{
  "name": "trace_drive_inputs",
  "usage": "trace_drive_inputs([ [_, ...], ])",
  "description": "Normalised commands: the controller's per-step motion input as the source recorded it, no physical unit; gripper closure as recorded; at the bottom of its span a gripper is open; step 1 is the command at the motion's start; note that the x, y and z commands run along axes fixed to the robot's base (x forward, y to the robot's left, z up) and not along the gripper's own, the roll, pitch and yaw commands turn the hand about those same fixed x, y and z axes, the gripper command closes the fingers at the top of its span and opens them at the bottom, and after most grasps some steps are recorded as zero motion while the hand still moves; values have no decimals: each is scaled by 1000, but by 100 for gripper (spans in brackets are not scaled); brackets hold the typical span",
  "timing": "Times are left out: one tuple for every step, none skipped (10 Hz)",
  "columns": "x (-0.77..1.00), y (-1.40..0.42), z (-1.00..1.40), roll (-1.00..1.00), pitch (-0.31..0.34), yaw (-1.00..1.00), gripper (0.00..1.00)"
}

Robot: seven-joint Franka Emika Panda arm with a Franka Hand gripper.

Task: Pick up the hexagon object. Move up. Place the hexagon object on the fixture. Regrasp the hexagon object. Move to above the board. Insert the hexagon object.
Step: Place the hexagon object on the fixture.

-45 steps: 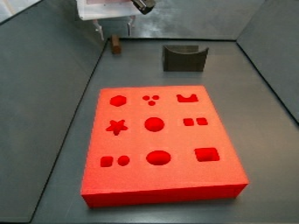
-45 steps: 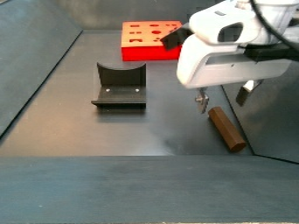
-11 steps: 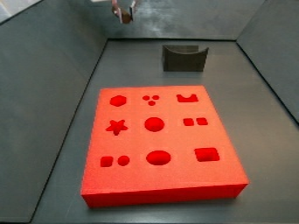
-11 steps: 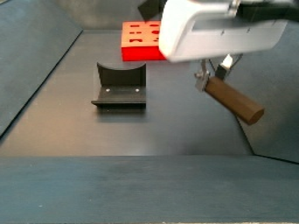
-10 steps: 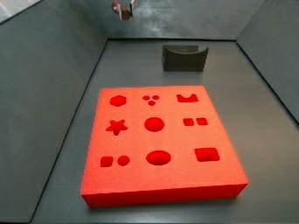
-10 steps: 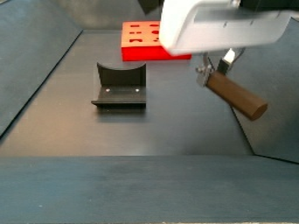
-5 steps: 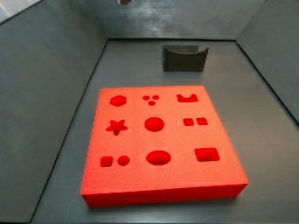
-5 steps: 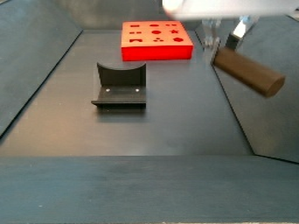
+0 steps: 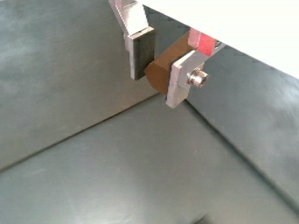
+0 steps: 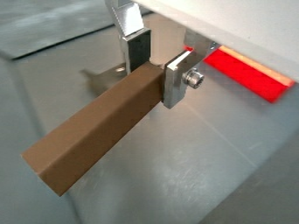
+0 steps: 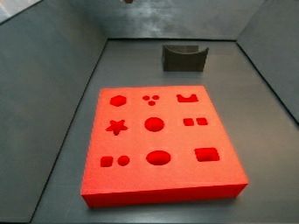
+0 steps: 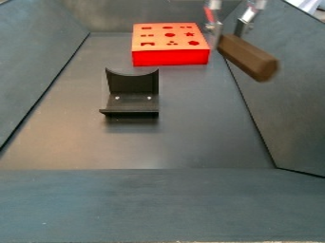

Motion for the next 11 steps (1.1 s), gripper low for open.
trace_drive_inputs([
  [1000, -446, -47, -217, 267, -599, 100],
  [1000, -407, -44, -207, 202, -397, 100],
  [1000, -381, -40, -202, 173, -299, 100],
  [1000, -338, -35, -190, 141, -171, 100],
  [1000, -303, -32, -177, 124, -106, 100],
  [1000, -282, -31, -166, 123, -83, 100],
  [1000, -253, -25, -151, 128, -54, 100],
  [1000, -217, -21, -131, 138, -24, 100],
  [1000, -197, -19, -116, 144, -12, 100],
  [1000, -168, -14, -98, 153, -1, 100],
  [1000, -155, -12, -89, 157, 3, 100],
])
